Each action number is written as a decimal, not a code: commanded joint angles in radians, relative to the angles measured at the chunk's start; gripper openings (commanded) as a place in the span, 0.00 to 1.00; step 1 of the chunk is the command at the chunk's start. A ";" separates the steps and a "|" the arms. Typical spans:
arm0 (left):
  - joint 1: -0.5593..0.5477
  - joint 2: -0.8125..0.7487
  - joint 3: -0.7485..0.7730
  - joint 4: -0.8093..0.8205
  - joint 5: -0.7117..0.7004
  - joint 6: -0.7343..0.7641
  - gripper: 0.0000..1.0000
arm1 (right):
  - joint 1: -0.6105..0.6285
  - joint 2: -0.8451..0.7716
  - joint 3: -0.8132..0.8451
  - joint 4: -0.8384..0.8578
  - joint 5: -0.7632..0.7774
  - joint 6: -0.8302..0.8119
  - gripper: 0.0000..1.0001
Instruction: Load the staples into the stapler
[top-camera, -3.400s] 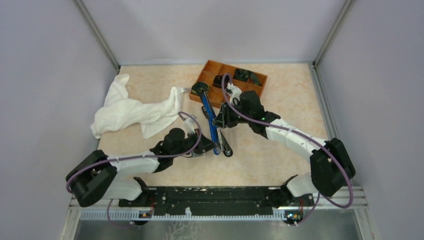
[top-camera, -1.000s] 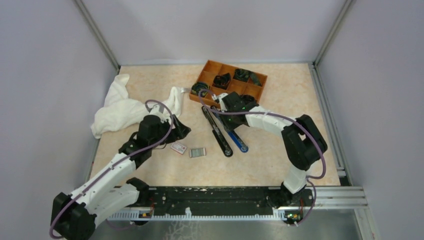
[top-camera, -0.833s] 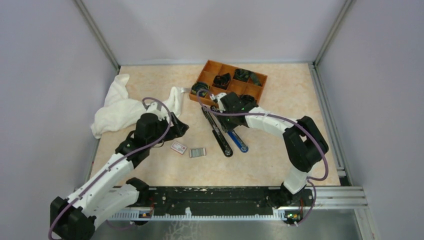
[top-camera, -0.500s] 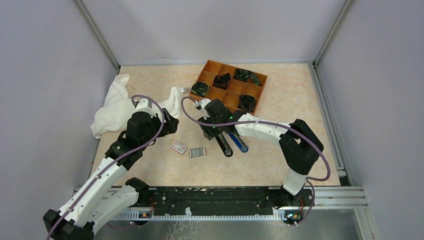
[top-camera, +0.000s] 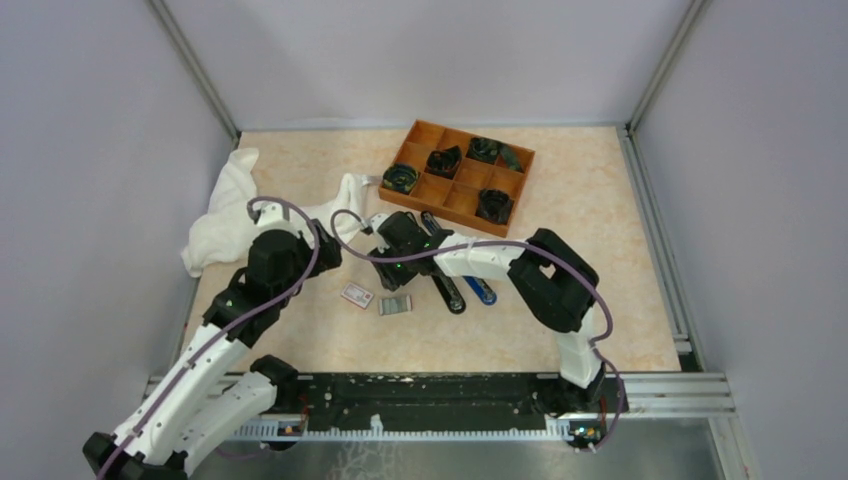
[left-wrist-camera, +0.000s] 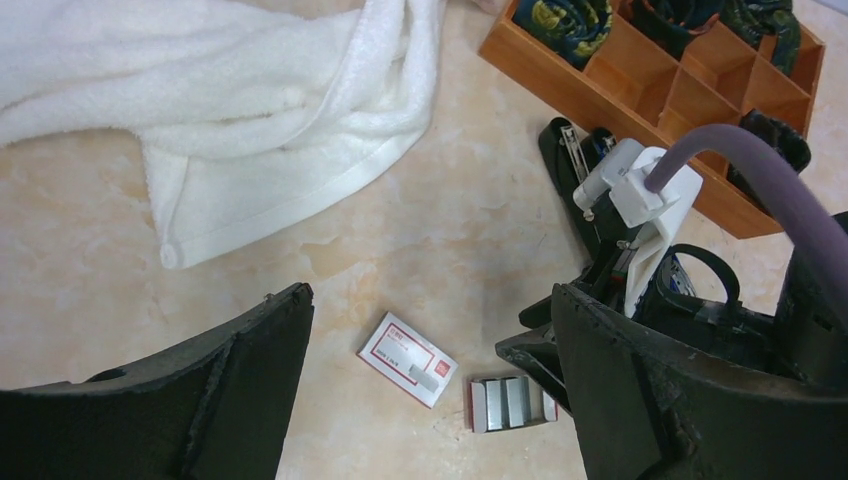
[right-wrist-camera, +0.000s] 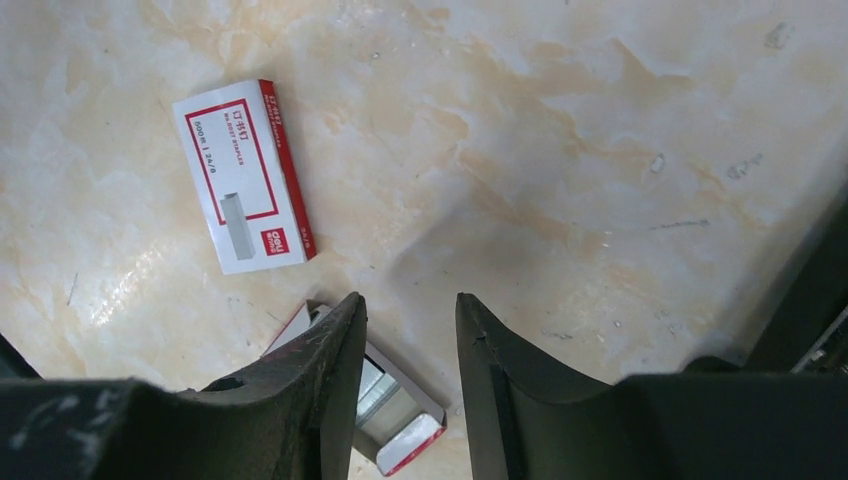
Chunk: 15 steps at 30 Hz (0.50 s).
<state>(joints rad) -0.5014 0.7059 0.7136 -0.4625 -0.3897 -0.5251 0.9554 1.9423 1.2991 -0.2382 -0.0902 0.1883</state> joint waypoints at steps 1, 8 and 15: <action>0.005 -0.011 -0.047 -0.009 -0.019 -0.072 0.94 | 0.017 0.026 0.055 0.035 -0.050 0.008 0.38; 0.006 -0.030 -0.138 0.019 0.016 -0.163 0.94 | 0.032 0.053 0.058 -0.052 -0.102 -0.068 0.35; 0.006 -0.021 -0.206 0.069 0.112 -0.205 0.92 | 0.037 -0.010 0.008 -0.140 -0.116 -0.157 0.33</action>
<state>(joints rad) -0.5011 0.6891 0.5369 -0.4458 -0.3492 -0.6891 0.9791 1.9842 1.3170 -0.2955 -0.1867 0.1028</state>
